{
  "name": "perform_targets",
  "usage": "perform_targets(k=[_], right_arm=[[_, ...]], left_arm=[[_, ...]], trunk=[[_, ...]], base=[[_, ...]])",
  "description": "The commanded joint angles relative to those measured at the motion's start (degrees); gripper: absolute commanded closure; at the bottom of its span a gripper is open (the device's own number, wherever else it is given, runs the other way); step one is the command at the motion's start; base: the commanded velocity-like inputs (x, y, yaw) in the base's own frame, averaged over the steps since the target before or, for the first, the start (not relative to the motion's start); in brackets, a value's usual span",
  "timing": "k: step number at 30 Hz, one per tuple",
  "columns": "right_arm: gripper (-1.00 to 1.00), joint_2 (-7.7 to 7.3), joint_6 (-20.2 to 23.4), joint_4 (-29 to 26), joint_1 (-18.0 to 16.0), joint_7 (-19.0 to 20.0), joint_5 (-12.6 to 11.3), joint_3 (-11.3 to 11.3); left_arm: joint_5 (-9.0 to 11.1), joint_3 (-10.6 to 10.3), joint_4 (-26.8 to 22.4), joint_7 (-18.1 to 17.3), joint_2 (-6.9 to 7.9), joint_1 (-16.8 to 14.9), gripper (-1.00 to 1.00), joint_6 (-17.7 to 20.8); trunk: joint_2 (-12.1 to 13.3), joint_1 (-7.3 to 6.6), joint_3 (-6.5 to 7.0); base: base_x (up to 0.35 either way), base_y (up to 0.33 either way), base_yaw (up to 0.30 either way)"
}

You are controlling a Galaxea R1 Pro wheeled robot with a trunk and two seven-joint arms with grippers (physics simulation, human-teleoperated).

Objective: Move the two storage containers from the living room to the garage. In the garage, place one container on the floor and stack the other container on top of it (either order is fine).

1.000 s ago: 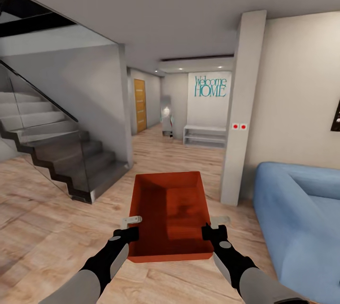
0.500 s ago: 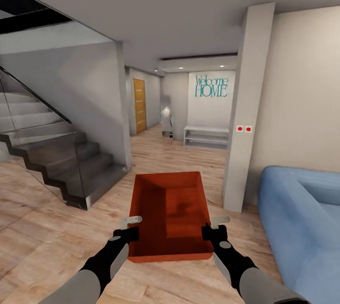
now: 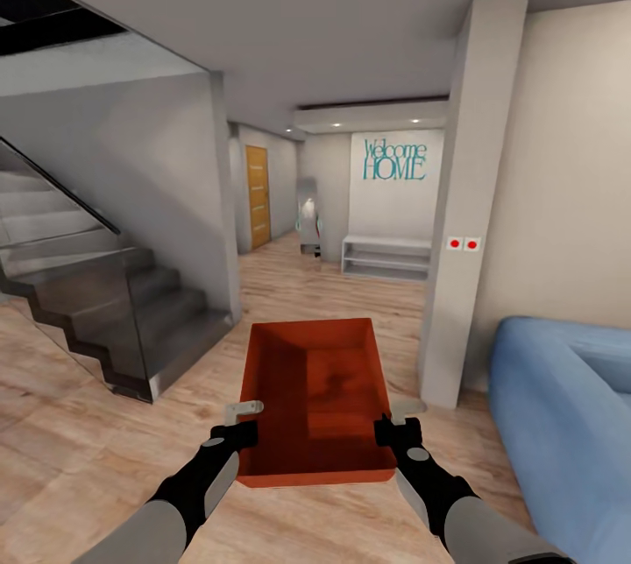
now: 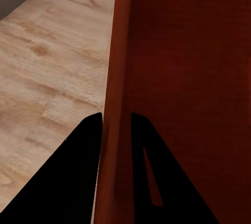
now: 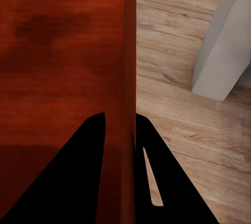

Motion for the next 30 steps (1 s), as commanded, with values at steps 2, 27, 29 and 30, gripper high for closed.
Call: perform_targets(k=[2,27,29,30], right_arm=[[1.0,-0.02,0.09,0.08,-0.08,0.03,-2.11,-0.77],[1.0,0.03,0.16,0.08,-0.11,0.09,-2.02,-0.77],[1.0,0.04,0.17,0.08,-0.09,0.08,-2.02,-0.77],[1.0,0.05,0.15,0.08,-0.1,0.08,-2.02,-0.77]], left_arm=[[-0.65,2.5,-0.27,4.78,0.7,-0.03,1.0,-2.43],[-0.65,2.5,-0.28,4.82,0.7,-0.03,1.0,-2.45],[-0.65,2.5,-0.28,4.82,0.7,-0.03,1.0,-2.45],[-0.65,2.5,-0.28,4.8,0.7,-0.03,1.0,-2.45]], trunk=[[-0.08,0.05,-0.09],[-0.08,0.05,-0.09],[-0.08,0.05,-0.09],[-0.08,0.05,-0.09]], base=[[0.322,0.0,0.0],[0.322,0.0,0.0],[0.322,0.0,0.0],[0.322,0.0,0.0]])
